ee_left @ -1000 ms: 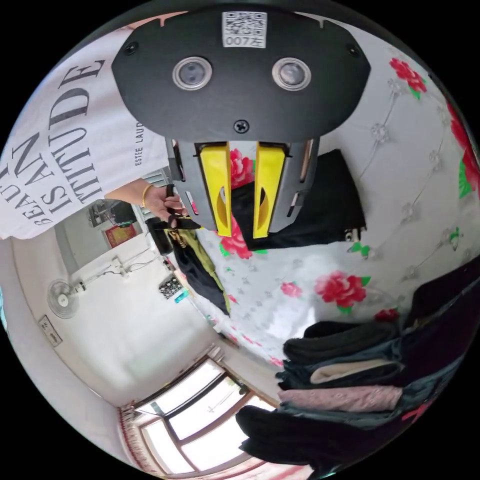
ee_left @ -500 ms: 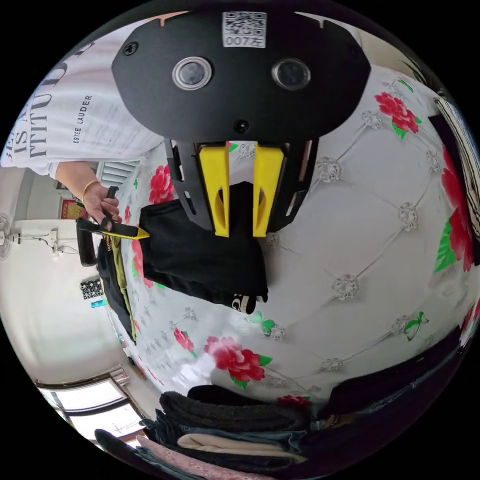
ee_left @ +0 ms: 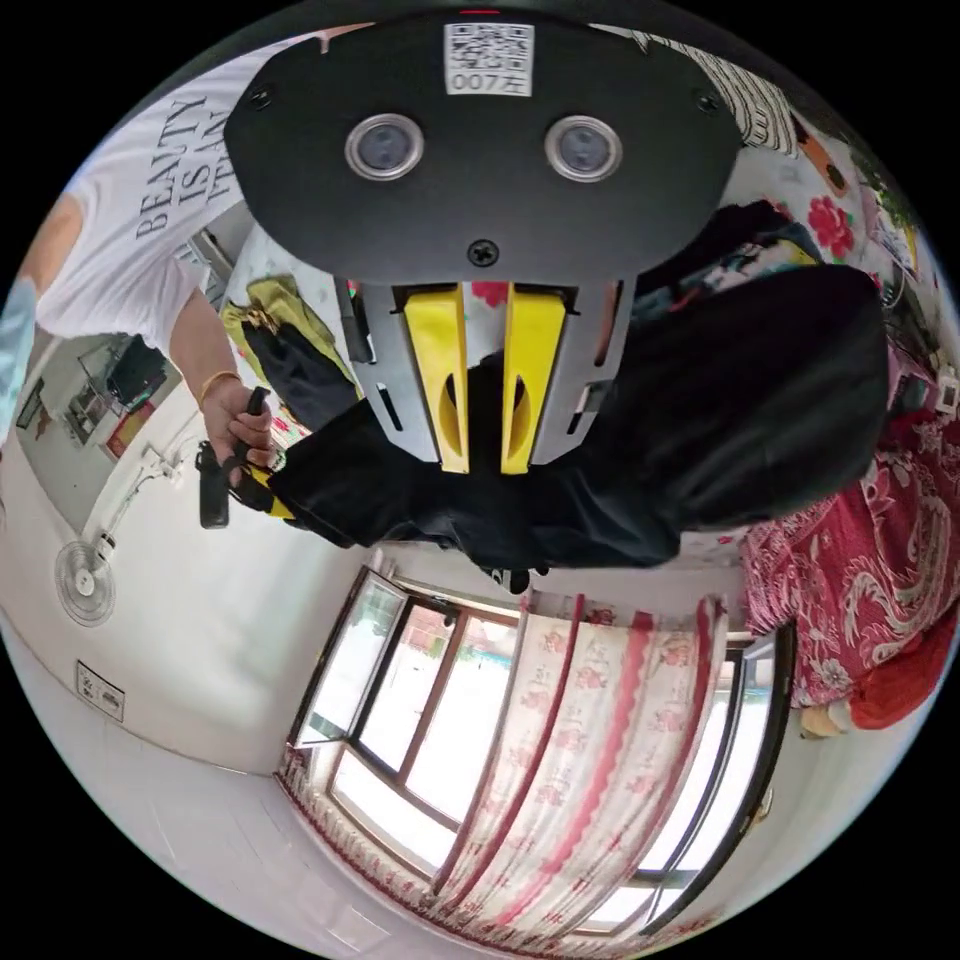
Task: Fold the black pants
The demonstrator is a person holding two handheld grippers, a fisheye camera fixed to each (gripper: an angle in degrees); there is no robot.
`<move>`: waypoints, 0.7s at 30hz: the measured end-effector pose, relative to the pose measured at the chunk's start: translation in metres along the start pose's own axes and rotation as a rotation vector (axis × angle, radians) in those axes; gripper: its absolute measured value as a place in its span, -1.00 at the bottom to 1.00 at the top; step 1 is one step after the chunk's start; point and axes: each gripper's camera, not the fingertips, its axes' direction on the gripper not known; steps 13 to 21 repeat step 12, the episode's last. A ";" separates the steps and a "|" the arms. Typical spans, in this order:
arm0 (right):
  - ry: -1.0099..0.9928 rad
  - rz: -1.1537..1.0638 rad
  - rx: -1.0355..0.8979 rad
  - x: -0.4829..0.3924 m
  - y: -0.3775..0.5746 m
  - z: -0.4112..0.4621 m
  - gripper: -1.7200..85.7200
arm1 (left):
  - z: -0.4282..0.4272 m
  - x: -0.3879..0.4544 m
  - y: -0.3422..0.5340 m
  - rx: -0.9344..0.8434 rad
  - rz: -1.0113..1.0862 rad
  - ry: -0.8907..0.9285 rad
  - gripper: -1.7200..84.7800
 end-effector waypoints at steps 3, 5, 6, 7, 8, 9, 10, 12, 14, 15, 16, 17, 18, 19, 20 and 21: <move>0.068 0.053 0.050 0.015 0.004 0.017 -0.85 | 0.012 -0.017 -0.028 -0.021 -0.081 -0.265 -0.76; 0.097 0.074 0.017 0.030 0.037 0.020 -0.83 | 0.019 -0.021 -0.008 -0.015 -0.110 -0.322 -0.76; 0.132 0.066 -0.015 0.040 0.068 0.018 -0.82 | 0.024 -0.018 0.017 0.007 -0.101 -0.334 -0.76; 0.164 0.068 -0.038 0.047 0.086 0.015 -0.81 | 0.031 -0.012 0.049 0.018 -0.083 -0.354 -0.76; 0.255 0.098 -0.089 0.063 0.125 0.008 -0.80 | 0.035 -0.009 0.067 0.018 -0.079 -0.371 -0.77; 0.360 0.154 -0.153 0.083 0.167 -0.005 -0.80 | 0.045 -0.003 0.104 -0.009 -0.070 -0.400 -0.78; 0.414 0.189 -0.190 0.095 0.187 -0.013 -0.79 | 0.058 0.003 0.140 -0.076 -0.069 -0.413 -0.79; 0.598 0.386 -0.344 0.139 0.262 -0.060 -0.78 | 0.082 0.013 0.196 -0.234 -0.063 -0.403 -0.79; 0.598 0.386 -0.344 0.139 0.262 -0.060 -0.78 | 0.082 0.013 0.196 -0.234 -0.063 -0.403 -0.79; 0.598 0.386 -0.344 0.139 0.262 -0.060 -0.78 | 0.082 0.013 0.196 -0.234 -0.063 -0.403 -0.79; 0.598 0.386 -0.344 0.139 0.262 -0.060 -0.78 | 0.082 0.013 0.196 -0.234 -0.063 -0.403 -0.79; 0.598 0.386 -0.344 0.139 0.262 -0.060 -0.78 | 0.082 0.013 0.196 -0.234 -0.063 -0.403 -0.79; 0.598 0.386 -0.344 0.139 0.262 -0.060 -0.78 | 0.082 0.013 0.196 -0.234 -0.063 -0.403 -0.79; 0.598 0.386 -0.344 0.139 0.262 -0.060 -0.78 | 0.082 0.013 0.196 -0.234 -0.063 -0.403 -0.79; 0.598 0.386 -0.344 0.139 0.262 -0.060 -0.78 | 0.082 0.013 0.196 -0.234 -0.063 -0.403 -0.79; 0.598 0.386 -0.344 0.139 0.262 -0.060 -0.78 | 0.082 0.013 0.196 -0.234 -0.063 -0.403 -0.79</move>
